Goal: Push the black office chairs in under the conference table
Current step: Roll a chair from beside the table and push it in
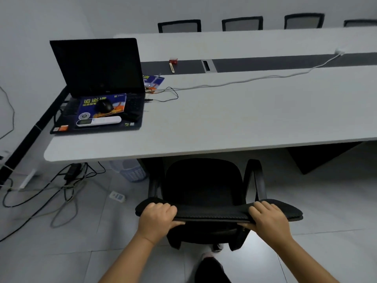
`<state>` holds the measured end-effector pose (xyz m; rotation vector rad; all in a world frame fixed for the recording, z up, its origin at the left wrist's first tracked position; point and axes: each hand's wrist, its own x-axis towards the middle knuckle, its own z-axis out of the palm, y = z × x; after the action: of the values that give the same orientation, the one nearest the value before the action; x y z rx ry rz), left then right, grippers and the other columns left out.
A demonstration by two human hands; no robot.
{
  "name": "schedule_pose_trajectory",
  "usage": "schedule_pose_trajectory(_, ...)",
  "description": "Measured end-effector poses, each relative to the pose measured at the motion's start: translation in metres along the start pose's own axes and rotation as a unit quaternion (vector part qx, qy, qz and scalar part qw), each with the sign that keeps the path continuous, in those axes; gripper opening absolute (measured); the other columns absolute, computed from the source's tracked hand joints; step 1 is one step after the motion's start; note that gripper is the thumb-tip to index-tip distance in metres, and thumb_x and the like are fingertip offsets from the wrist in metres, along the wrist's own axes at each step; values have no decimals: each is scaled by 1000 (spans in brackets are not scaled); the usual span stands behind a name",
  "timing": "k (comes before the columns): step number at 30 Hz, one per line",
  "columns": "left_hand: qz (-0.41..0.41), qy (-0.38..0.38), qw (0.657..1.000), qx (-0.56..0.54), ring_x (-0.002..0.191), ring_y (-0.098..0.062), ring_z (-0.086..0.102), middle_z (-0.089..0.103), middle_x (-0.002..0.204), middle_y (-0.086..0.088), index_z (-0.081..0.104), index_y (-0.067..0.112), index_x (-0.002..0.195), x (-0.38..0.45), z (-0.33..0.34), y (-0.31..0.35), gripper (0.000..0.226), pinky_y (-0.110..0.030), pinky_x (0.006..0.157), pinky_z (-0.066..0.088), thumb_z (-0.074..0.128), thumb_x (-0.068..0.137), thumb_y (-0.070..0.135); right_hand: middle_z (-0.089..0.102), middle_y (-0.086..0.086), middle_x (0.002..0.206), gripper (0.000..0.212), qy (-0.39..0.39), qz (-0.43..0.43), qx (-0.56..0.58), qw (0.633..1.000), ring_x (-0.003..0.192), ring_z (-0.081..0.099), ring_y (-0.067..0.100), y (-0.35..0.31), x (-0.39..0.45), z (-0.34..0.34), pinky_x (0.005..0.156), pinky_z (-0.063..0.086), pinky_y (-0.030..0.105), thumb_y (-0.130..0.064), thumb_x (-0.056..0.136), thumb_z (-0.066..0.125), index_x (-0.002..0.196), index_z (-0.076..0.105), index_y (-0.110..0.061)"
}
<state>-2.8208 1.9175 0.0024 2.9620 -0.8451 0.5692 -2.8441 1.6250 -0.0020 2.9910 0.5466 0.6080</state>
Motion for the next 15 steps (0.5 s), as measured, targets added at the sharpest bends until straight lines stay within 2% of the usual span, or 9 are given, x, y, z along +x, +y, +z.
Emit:
schedule_pose_trajectory(1, -7, -6, 1000, -3, 29, -10, 42, 44, 33, 4, 51, 18, 39, 8, 3, -3, 56, -15, 34, 32, 35, 71, 61, 57, 0, 47, 44, -16, -1, -6, 1000, 41, 55, 18, 5, 11, 2, 44, 42, 18, -53, 64, 73, 50, 61, -14)
schedule_pose_trajectory(2, -14, -8, 1000, -6, 29, -9, 42, 44, 33, 4, 51, 18, 39, 17, 6, -7, 59, -16, 33, 32, 33, 74, 62, 58, 0, 47, 44, -31, 0, -7, 999, 41, 55, 18, 9, 22, 5, 43, 43, 17, -52, 49, 82, 50, 61, -14)
schedule_pose_trajectory(3, -21, -5, 1000, -10, 29, -9, 43, 44, 32, 4, 51, 18, 39, 25, 10, -12, 66, -15, 33, 32, 27, 81, 62, 57, 1, 47, 46, -38, -4, -8, 999, 41, 55, 17, 13, 32, 9, 43, 43, 16, -52, 40, 85, 50, 61, -15)
schedule_pose_trajectory(4, -25, 6, 1000, -14, 29, -10, 43, 44, 33, 5, 52, 17, 39, 31, 13, -17, 73, -15, 33, 33, 19, 88, 61, 57, 1, 46, 46, -37, -9, -9, 999, 41, 55, 16, 17, 42, 14, 43, 42, 15, -54, 39, 85, 49, 61, -15)
schedule_pose_trajectory(5, -28, 18, 999, -19, 29, -10, 44, 45, 33, 5, 53, 17, 39, 37, 17, -23, 78, -15, 33, 33, 13, 92, 57, 57, 1, 46, 45, -25, -17, -13, 999, 41, 54, 15, 20, 53, 19, 43, 42, 15, -56, 45, 82, 49, 61, -15)
schedule_pose_trajectory(7, -33, 33, 999, -25, 30, -11, 45, 45, 33, 5, 54, 16, 40, 47, 25, -35, 81, -15, 33, 34, 9, 94, 55, 55, -1, 45, 46, 11, -30, -18, 999, 41, 53, 13, 27, 74, 30, 42, 38, 15, -59, 65, 58, 46, 59, -17)
schedule_pose_trajectory(9, -33, 32, 999, -25, 30, -12, 45, 45, 34, 4, 54, 16, 40, 57, 33, -43, 80, -16, 33, 33, 10, 94, 56, 53, -4, 45, 50, 39, -41, -18, 998, 40, 52, 14, 35, 96, 39, 46, 33, 19, -59, 67, 39, 45, 57, -18)
schedule_pose_trajectory(13, -11, 2, 1000, 4, 29, -13, 45, 46, 34, 3, 53, 15, 41, 88, 43, -61, 76, -13, 33, 34, 15, 93, 55, 52, -1, 44, 50, 43, -40, -8, 998, 38, 51, 17, 47, 125, 52, 55, 22, 28, -57, 67, 38, 45, 56, -15)
schedule_pose_trajectory(15, -4, -46, 998, 31, 28, -13, 46, 47, 34, 4, 53, 16, 40, 106, 41, -79, 61, -12, 33, 34, 38, 80, 59, 51, -1, 43, 51, 53, -30, -1, 998, 38, 50, 18, 42, 135, 60, 55, 22, 29, -56, 69, 38, 45, 56, -15)
